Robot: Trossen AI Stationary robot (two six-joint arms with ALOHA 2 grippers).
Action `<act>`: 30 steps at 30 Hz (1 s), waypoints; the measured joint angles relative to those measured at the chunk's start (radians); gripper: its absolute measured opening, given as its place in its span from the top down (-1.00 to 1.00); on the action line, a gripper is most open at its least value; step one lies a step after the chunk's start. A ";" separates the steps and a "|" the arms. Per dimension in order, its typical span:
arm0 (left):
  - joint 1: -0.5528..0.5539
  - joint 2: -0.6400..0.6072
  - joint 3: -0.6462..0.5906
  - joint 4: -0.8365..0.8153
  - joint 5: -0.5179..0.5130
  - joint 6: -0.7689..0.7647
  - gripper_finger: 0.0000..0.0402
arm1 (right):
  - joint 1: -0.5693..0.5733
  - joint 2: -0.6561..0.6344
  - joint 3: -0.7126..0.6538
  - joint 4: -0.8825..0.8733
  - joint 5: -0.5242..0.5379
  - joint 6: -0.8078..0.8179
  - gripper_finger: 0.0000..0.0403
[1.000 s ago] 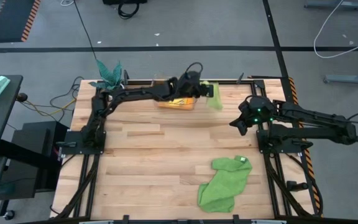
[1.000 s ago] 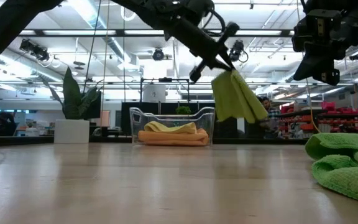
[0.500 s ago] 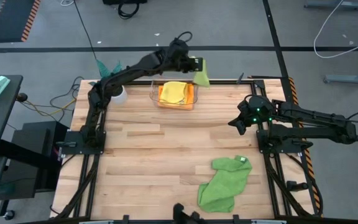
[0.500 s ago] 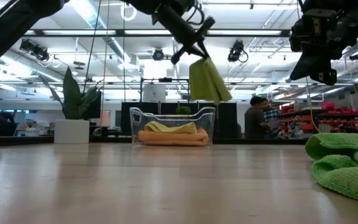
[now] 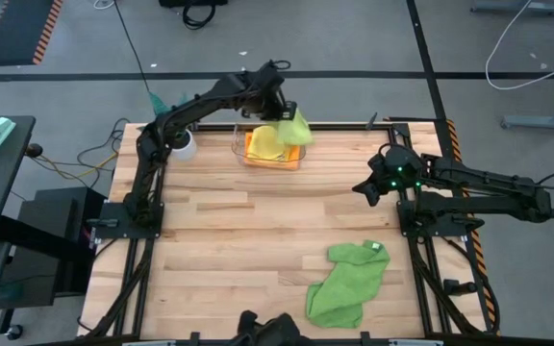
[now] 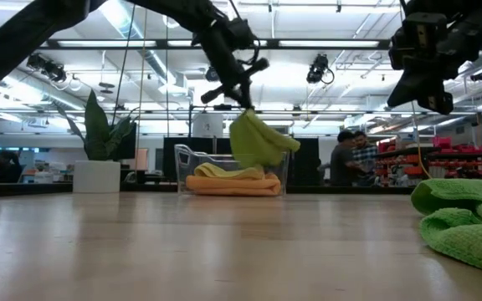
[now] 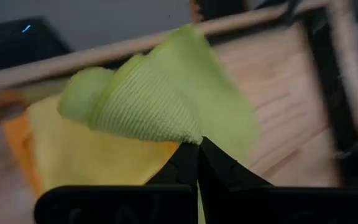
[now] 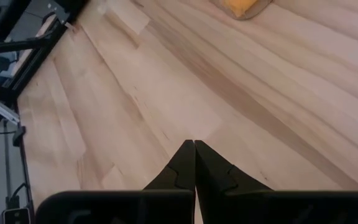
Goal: Fold microfiber towels
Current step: Put the light green towel into the transparent bin
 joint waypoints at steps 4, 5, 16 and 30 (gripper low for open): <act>0.004 0.025 0.000 -0.084 0.022 0.018 0.98 | 0.000 0.007 0.000 0.006 0.000 0.011 0.97; 0.004 0.030 0.000 -0.084 0.031 0.021 0.98 | 0.000 0.007 0.000 0.009 -0.001 0.017 0.97; 0.009 0.059 0.000 -0.299 0.022 0.077 0.98 | 0.001 0.025 0.000 0.016 -0.002 0.022 0.97; 0.033 0.143 0.001 -0.371 -0.007 0.091 0.98 | 0.001 0.028 0.000 0.015 -0.003 0.015 0.97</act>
